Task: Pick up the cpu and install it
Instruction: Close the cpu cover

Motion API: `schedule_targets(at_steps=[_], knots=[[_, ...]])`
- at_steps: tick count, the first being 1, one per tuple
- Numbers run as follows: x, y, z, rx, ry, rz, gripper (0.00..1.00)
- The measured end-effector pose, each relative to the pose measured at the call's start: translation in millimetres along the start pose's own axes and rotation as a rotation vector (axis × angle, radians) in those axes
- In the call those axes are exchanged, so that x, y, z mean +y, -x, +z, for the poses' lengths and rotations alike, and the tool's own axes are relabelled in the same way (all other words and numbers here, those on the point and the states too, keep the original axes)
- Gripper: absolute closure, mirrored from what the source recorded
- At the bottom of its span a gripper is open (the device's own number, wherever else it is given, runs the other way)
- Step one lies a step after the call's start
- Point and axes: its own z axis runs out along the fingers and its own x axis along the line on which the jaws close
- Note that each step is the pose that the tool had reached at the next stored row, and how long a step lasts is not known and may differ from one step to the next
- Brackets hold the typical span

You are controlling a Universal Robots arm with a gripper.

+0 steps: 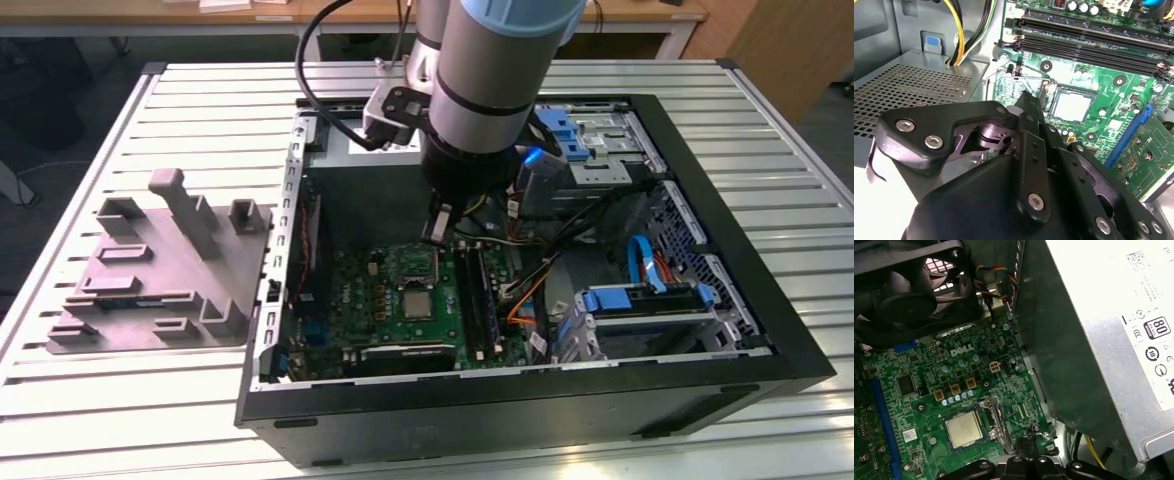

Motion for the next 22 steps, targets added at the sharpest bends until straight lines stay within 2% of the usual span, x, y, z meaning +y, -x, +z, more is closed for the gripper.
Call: schedule_targets(at_steps=[22], knots=[[-2.4,-6.5,-0.8,-0.0001,0.0,0.0,0.89]])
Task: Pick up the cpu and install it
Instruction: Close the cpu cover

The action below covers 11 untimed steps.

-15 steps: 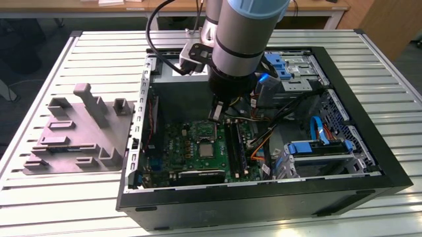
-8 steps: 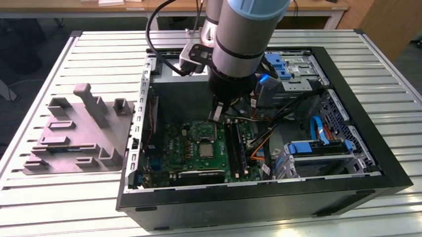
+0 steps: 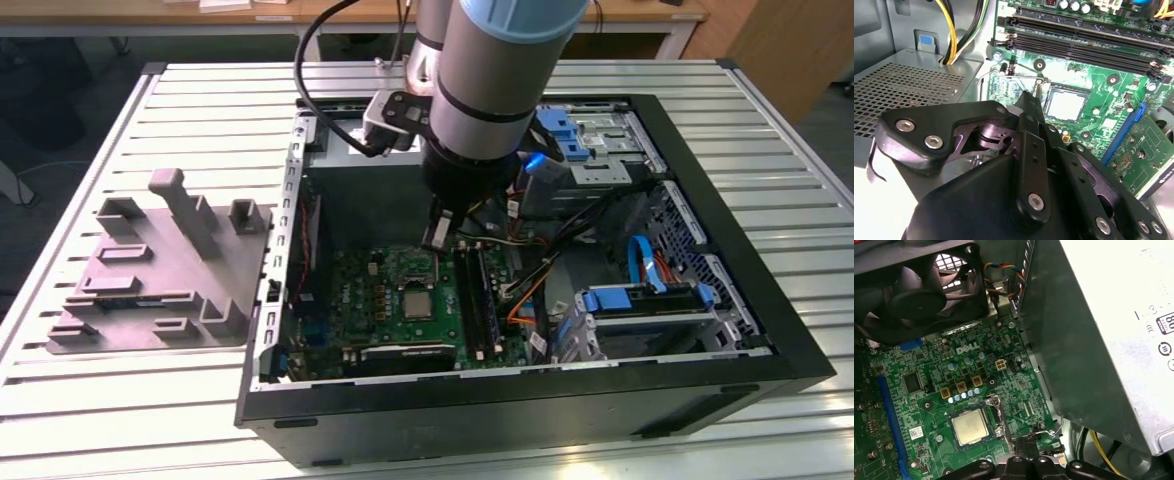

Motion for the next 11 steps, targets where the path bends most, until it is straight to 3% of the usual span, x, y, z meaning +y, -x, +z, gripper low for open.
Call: schedule_targets(at_steps=[11], knots=[[-1.4,-3.9,-0.4,0.0,0.0,0.0,0.89]])
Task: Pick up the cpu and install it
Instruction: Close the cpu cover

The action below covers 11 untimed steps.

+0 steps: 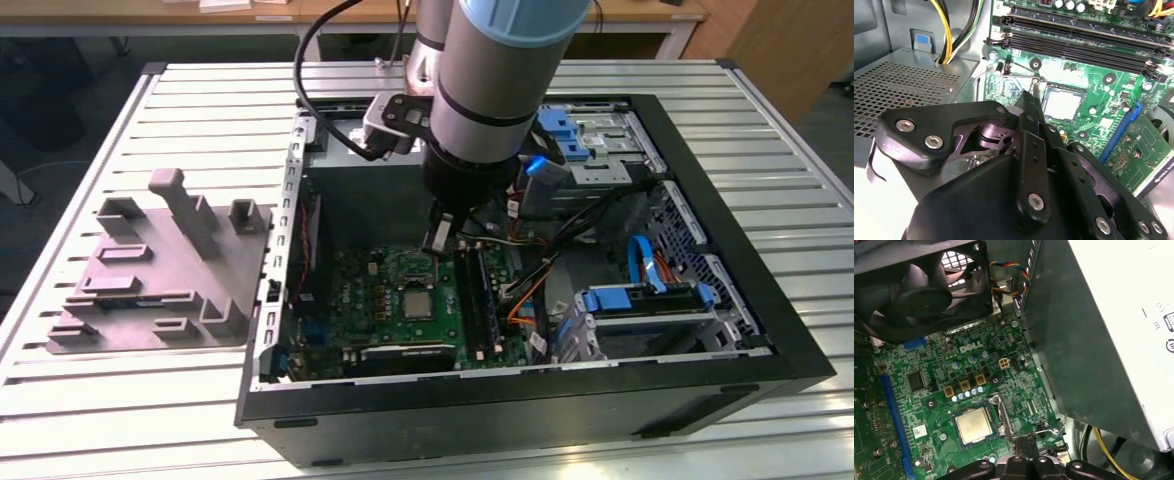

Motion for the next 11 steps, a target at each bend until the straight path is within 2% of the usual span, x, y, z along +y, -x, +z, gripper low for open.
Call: schedule_targets(at_steps=[11], knots=[[-2.3,-6.1,-0.7,0.0001,0.0001,-0.001,0.89]])
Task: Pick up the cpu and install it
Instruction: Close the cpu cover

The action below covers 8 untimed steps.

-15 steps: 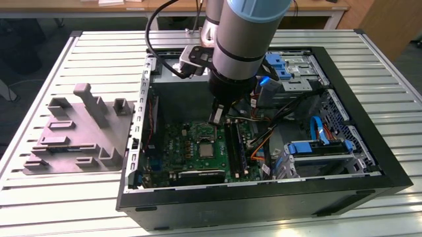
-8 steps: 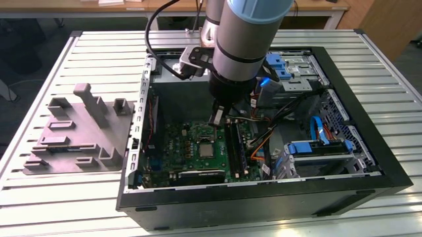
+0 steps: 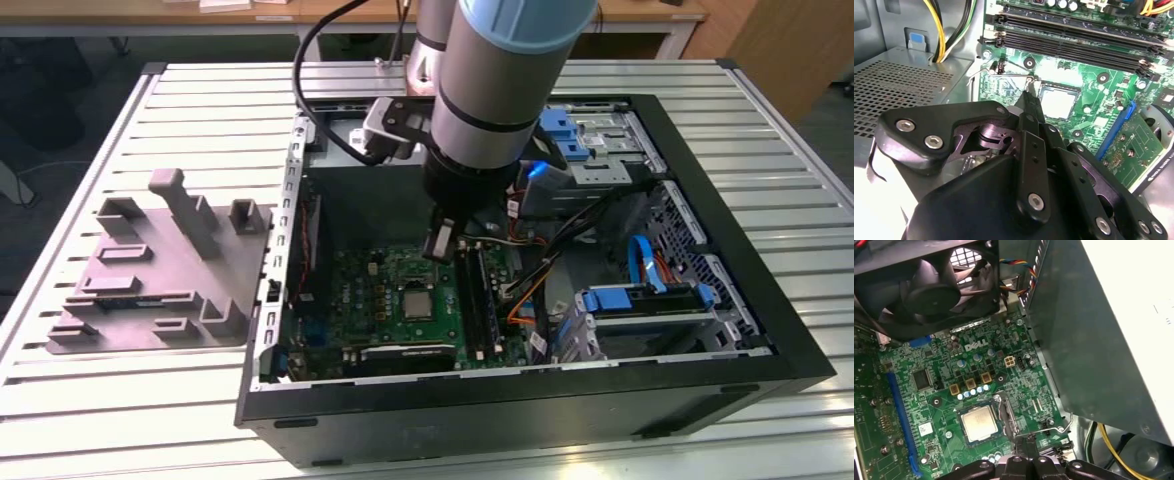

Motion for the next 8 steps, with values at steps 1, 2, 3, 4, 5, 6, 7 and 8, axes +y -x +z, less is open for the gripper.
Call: schedule_targets(at_steps=[1,2,3,4,5,6,7,8], knots=[[-0.2,-0.6,-0.1,0.0,0.0,0.0,0.89],[-0.5,-1.3,-0.2,0.0001,0.0,0.0,0.89],[-0.7,-1.9,-0.2,0.0001,0.0,0.0,0.89],[-0.9,-2.5,-0.3,0.0001,0.0,-0.001,0.89],[-1.1,-2.9,-0.3,0.0001,0.0,-0.001,0.89],[-1.3,-3.4,-0.4,0.0001,0.0,-0.001,0.89],[-1.4,-3.8,-0.4,0.0002,0.0,-0.001,0.89],[-1.6,-4.3,-0.5,0.0002,0.0001,-0.001,0.89]])
